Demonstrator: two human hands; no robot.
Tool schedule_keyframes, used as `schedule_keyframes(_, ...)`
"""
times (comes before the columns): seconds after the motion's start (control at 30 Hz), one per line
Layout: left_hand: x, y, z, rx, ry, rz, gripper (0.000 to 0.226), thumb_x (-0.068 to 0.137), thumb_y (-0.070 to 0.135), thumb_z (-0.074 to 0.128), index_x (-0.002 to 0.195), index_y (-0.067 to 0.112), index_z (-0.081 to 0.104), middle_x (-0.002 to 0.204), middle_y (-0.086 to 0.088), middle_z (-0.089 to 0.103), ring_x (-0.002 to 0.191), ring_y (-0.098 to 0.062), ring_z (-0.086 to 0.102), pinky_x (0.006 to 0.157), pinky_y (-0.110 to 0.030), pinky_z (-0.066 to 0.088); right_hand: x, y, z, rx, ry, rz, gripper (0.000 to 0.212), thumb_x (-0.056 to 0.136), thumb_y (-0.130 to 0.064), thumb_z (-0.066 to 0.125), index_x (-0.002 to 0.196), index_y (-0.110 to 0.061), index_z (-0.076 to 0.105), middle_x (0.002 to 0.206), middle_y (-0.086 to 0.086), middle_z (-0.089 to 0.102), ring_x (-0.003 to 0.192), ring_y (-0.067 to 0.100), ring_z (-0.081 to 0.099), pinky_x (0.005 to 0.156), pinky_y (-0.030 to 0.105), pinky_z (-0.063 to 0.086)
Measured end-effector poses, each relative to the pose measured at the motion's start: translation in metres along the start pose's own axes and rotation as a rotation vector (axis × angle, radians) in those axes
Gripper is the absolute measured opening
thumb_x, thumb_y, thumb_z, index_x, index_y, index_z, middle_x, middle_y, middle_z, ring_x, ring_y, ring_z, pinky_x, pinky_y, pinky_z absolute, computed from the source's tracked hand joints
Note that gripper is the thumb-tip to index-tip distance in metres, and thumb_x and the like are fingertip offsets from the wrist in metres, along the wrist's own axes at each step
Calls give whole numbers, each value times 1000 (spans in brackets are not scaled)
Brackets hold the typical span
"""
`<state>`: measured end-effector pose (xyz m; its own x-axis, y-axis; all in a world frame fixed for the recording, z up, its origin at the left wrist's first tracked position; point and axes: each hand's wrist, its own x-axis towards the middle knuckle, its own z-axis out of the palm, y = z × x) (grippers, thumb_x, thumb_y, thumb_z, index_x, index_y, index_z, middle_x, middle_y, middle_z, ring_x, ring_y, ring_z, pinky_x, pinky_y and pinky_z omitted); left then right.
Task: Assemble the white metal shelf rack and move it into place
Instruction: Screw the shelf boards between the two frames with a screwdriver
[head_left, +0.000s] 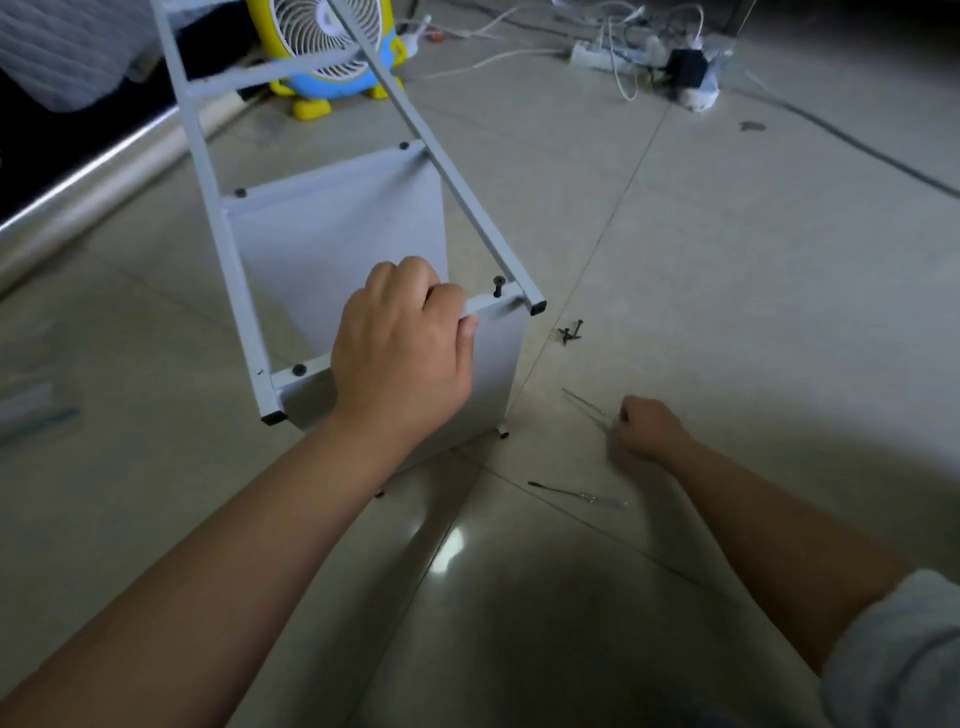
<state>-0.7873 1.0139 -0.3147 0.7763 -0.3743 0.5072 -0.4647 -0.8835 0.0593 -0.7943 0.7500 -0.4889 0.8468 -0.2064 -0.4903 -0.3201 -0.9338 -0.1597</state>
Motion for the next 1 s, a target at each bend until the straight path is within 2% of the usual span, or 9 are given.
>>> schedule_keyframes(0.07, 3, -1, 0, -44, -15, -23, 31, 78, 24, 43, 68, 2, 63, 68, -12, 50, 61, -28, 50, 54, -24, 26, 3, -14, -42, 267, 207, -46, 15, 90, -13, 51, 95, -1, 58, 99, 23, 64, 91, 32, 61, 73, 29, 45)
schedule_keyframes(0.13, 4, -2, 0, -74, -29, -41, 33, 78, 26, 42, 69, 3, 64, 68, -11, 50, 60, -28, 50, 54, -24, 26, -5, -35, -89, 611, 404, -95, 18, 90, -10, 52, 98, 1, 63, 77, 16, 63, 61, 16, 62, 54, 16, 45)
schedule_keyframes(0.2, 3, -2, 0, -63, -25, -36, 31, 78, 25, 44, 70, 3, 64, 69, -11, 51, 61, -28, 50, 53, -24, 27, -22, -57, -133, 1024, 509, -170, 13, 89, -5, 54, 96, 1, 64, 62, 8, 56, 39, 1, 48, 40, 12, 36)
schedule_keyframes(0.3, 2, -1, 0, -23, -6, -24, 26, 78, 23, 47, 71, 4, 64, 69, -10, 51, 61, -27, 50, 53, -24, 27, -51, -87, -179, 1491, 468, -373, 11, 84, 6, 56, 78, -4, 59, 48, -4, 52, 38, 5, 42, 39, 17, 31)
schedule_keyframes(0.4, 3, -1, 0, -45, 12, -26, 23, 78, 22, 48, 77, 6, 66, 71, -10, 53, 61, -28, 51, 53, -24, 29, -75, -111, -192, 1687, 316, -561, 14, 84, 5, 54, 74, -6, 55, 43, -7, 50, 38, 5, 40, 39, 16, 29)
schedule_keyframes(0.5, 2, -2, 1, -49, 16, -24, 20, 76, 20, 50, 81, 8, 65, 72, -9, 53, 62, -27, 51, 52, -25, 30, -90, -125, -191, 1556, 328, -681, 18, 91, -17, 47, 74, -11, 48, 44, -8, 50, 38, 6, 40, 40, 18, 32)
schedule_keyframes(0.7, 3, -2, 0, -75, 32, -28, 21, 77, 19, 49, 77, 8, 66, 71, -9, 55, 61, -26, 51, 50, -26, 34, -103, -139, -181, 861, 674, -895, 30, 92, -52, 30, 73, -29, 36, 61, -15, 42, 52, -3, 50, 54, 8, 32)
schedule_keyframes(0.87, 2, -3, 2, -77, 31, -16, 17, 76, 16, 52, 77, 7, 67, 71, -10, 56, 61, -28, 52, 49, -27, 38, -102, -143, -175, 838, 760, -927, 25, 87, -53, 22, 76, -33, 33, 65, -17, 41, 57, -5, 50, 55, 7, 33)
schedule_keyframes(1.0, 2, -3, 1, -81, 43, 12, 20, 79, 16, 50, 78, 6, 68, 70, -11, 57, 62, -28, 52, 50, -27, 36, -100, -144, -177, 891, 799, -910, 22, 94, -45, 30, 76, -32, 33, 63, -20, 42, 56, -6, 52, 56, 7, 32)
